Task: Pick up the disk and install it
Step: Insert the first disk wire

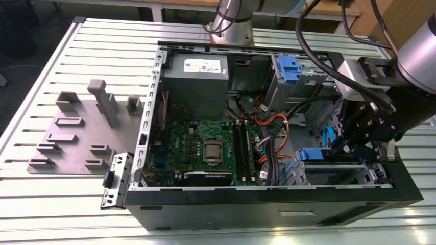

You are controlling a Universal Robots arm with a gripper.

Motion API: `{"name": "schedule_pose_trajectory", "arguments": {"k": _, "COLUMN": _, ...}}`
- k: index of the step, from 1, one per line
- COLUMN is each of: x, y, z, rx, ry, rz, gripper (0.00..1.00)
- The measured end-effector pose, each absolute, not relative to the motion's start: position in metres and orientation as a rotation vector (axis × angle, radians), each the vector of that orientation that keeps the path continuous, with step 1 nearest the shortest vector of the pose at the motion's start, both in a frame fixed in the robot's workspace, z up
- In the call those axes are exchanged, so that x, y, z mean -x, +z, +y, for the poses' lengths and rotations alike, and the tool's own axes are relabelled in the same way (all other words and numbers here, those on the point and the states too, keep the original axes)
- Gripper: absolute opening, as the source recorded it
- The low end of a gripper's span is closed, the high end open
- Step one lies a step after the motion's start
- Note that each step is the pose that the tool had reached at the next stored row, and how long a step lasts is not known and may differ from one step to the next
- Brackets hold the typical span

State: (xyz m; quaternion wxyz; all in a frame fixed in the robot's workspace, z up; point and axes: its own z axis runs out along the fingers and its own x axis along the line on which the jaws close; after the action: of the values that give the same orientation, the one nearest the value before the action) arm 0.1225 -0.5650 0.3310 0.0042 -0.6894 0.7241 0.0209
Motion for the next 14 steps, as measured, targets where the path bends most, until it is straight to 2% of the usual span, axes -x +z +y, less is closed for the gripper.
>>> {"name": "schedule_pose_trajectory", "arguments": {"k": 2, "x": -0.123, "y": 0.331, "z": -0.565, "rx": 2.160, "ry": 0.066, "rz": 2.269, "gripper": 0.17}}
{"name": "schedule_pose_trajectory", "arguments": {"k": 3, "x": -0.123, "y": 0.331, "z": -0.565, "rx": 2.160, "ry": 0.066, "rz": 2.269, "gripper": 0.24}}
{"name": "schedule_pose_trajectory", "arguments": {"k": 8, "x": -0.123, "y": 0.332, "z": -0.565, "rx": 2.160, "ry": 0.065, "rz": 2.269, "gripper": 0.24}}
{"name": "schedule_pose_trajectory", "arguments": {"k": 14, "x": -0.123, "y": 0.350, "z": -0.565, "rx": 2.160, "ry": 0.065, "rz": 2.269, "gripper": 0.24}}
